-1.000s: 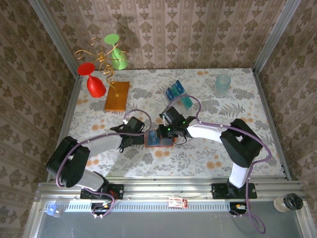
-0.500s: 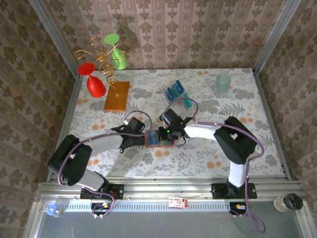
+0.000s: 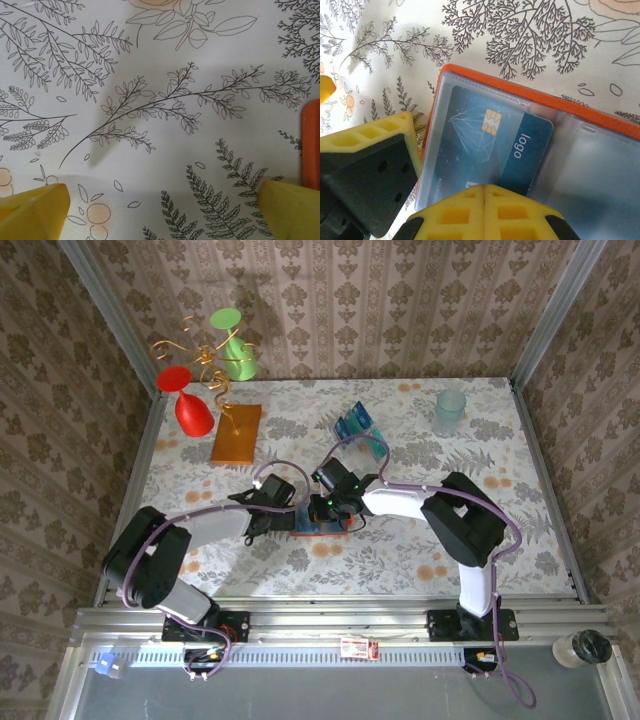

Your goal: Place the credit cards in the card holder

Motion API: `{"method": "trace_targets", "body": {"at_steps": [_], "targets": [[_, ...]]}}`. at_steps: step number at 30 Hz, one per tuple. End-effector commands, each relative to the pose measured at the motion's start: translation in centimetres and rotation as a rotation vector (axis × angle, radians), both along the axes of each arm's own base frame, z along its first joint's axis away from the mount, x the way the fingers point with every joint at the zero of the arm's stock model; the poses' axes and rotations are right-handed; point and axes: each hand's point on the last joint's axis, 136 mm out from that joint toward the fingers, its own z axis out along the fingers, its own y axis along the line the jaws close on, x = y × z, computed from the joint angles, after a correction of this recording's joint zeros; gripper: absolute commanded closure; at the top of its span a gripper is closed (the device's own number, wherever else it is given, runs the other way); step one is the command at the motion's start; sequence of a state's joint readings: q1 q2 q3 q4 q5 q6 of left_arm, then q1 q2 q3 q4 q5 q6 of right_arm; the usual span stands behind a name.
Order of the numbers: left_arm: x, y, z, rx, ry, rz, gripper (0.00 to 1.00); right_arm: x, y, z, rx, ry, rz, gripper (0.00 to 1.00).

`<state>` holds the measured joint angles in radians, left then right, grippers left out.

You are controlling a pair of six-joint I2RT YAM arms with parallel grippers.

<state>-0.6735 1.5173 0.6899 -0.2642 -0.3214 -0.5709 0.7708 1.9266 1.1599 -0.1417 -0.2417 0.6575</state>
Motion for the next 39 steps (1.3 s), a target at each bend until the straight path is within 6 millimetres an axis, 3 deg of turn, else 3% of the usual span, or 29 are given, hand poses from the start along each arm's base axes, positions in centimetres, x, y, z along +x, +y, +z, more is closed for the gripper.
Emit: {"method": "trace_targets", "body": {"at_steps": [1,7,11,14,28,39], "targets": [[-0.9,-0.5,-1.9,0.003,0.055,-0.038,0.0,-0.5,0.5,-0.7,-0.009,0.037,0.016,0.95],[-0.9,-0.4,-1.9,0.006,0.053,-0.034,0.0,-0.2,0.2,0.5,-0.006,0.011,0.016,0.96],[-1.0,-0.4,-2.1,0.004,0.054,-0.034,0.0,0.3,-0.8,2.2,-0.013,-0.032,-0.001,0.95],[-1.0,-0.3,-2.1,0.005,0.055,-0.032,0.0,0.4,-1.7,2.3,-0.045,-0.05,-0.008,0.95],[-1.1,-0.3,-2.3,0.003,0.055,-0.031,0.0,-0.4,-3.0,-0.6,-0.118,-0.007,-0.017,0.97],[-1.3,-0.4,-2.9,-0.001,0.064,-0.032,0.0,-0.5,-0.6,-1.5,-0.091,0.03,0.022,0.97]]}}
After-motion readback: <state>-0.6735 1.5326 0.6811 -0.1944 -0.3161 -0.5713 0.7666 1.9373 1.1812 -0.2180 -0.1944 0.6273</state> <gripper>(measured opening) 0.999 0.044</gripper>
